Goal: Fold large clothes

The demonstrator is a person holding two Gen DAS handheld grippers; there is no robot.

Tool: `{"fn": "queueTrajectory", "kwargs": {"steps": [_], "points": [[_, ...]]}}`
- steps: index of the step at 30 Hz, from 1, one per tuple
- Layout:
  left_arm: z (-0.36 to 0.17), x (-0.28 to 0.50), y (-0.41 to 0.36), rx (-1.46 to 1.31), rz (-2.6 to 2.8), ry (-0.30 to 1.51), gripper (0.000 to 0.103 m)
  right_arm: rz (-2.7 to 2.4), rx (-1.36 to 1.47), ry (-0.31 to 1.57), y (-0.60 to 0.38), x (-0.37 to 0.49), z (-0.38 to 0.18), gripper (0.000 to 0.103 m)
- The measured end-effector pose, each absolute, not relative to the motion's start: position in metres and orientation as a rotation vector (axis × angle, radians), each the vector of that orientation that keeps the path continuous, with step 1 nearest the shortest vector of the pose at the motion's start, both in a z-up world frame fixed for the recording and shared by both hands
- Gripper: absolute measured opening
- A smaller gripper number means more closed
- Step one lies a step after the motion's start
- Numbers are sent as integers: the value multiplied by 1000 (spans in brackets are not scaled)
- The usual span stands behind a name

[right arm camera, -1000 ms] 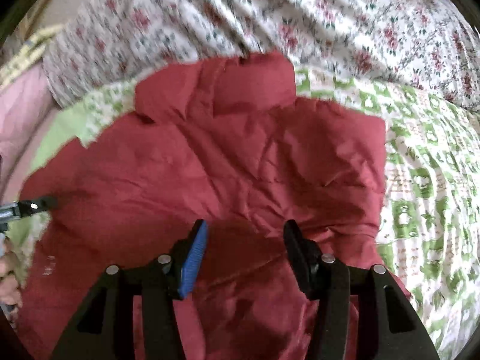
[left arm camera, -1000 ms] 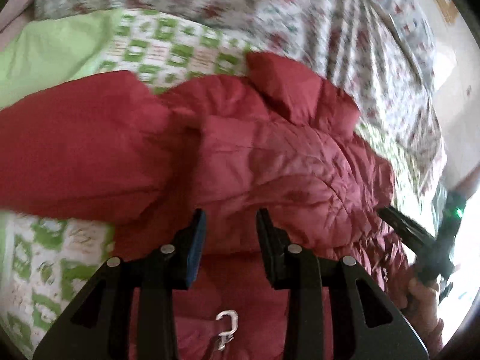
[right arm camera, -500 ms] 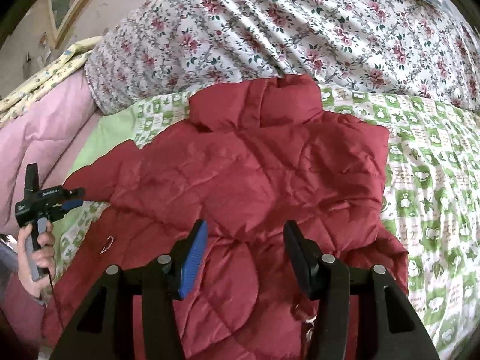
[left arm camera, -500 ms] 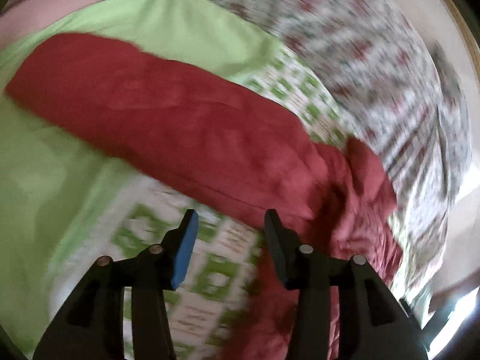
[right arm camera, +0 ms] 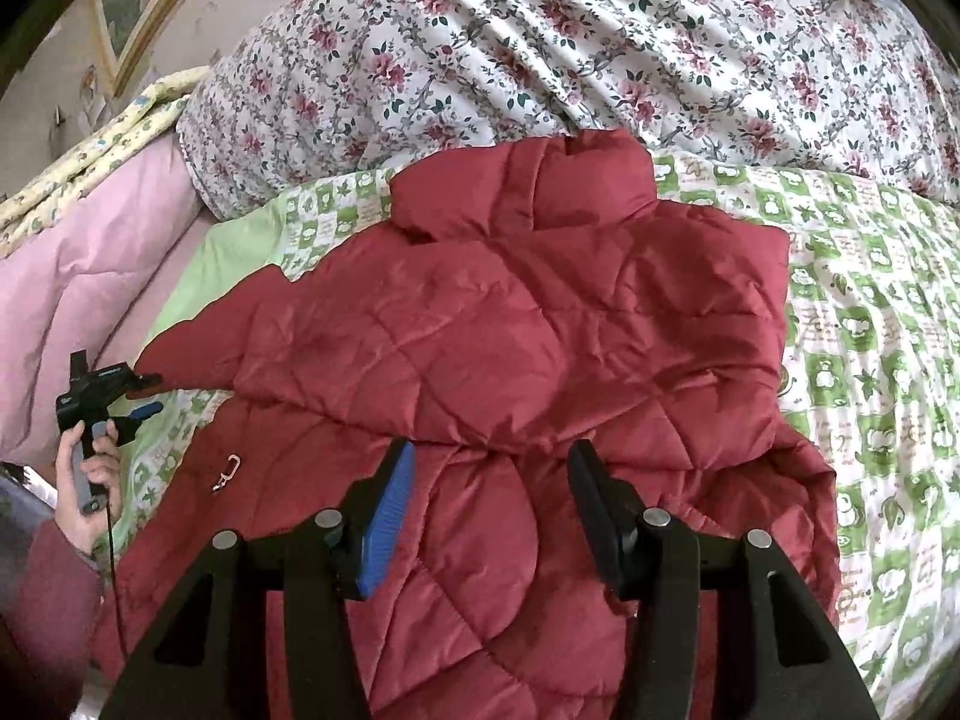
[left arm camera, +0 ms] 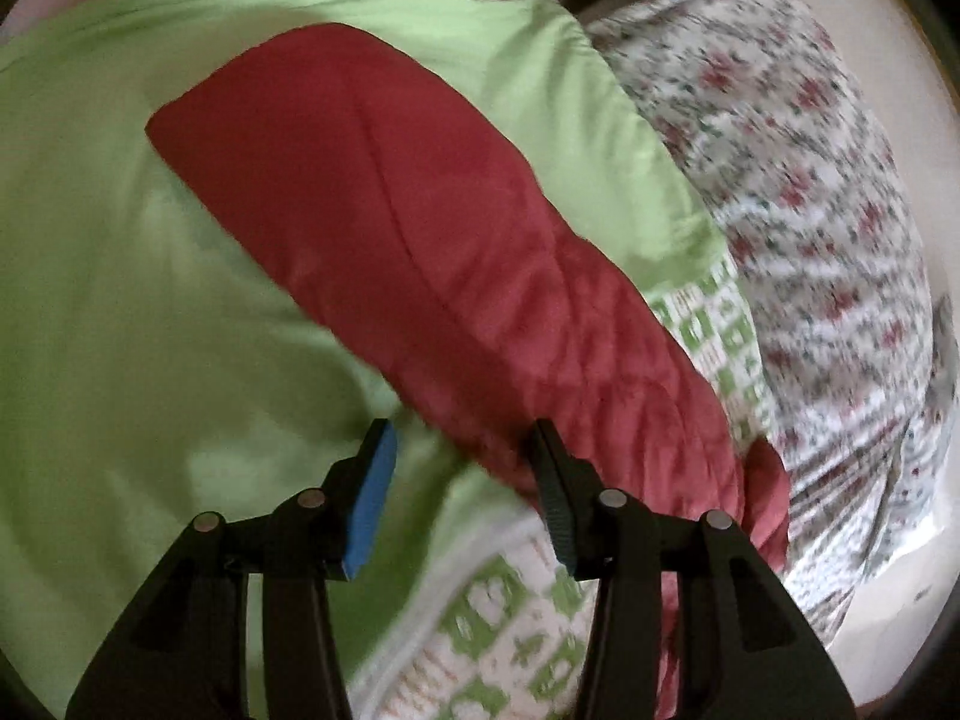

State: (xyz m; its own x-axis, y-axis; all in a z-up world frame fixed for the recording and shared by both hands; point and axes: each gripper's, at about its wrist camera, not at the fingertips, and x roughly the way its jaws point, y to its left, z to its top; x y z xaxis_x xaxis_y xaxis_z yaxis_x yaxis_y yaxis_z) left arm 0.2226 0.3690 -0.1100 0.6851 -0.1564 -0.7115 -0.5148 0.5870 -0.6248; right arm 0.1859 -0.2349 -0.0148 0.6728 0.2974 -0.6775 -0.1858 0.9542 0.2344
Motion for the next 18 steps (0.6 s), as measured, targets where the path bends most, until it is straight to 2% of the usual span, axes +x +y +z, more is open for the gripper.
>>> {"fn": "queueTrajectory", "kwargs": {"steps": [9, 11, 12, 13, 18], "points": [[-123, 255, 403, -974, 257, 764, 44, 278, 151, 803, -235, 188, -19, 54], [-115, 258, 399, -928, 267, 753, 36, 279, 147, 805, -235, 188, -21, 54], [-108, 259, 394, -893, 258, 741, 19, 279, 148, 806, -236, 189, -21, 54], [-101, 260, 388, -866, 243, 731, 13, 279, 149, 806, -236, 189, -21, 54], [-63, 252, 362, -774, 189, 663, 8, 273, 164, 808, -242, 191, -22, 54]]}}
